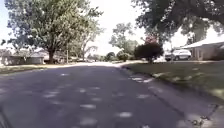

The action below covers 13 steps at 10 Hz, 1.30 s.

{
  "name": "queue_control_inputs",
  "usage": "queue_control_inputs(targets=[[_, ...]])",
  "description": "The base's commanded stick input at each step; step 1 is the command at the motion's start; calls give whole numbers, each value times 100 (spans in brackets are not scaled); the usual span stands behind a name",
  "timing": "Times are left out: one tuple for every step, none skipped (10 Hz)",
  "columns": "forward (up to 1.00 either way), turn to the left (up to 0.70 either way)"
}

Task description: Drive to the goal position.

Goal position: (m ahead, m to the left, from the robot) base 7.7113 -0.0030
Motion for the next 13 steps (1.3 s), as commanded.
queue_control_inputs(targets=[[70,3],[70,3],[70,3],[70,3],[70,3],[70,3],[70,3],[70,3],[70,3],[70,3],[70,3],[70,3],[70,3]])
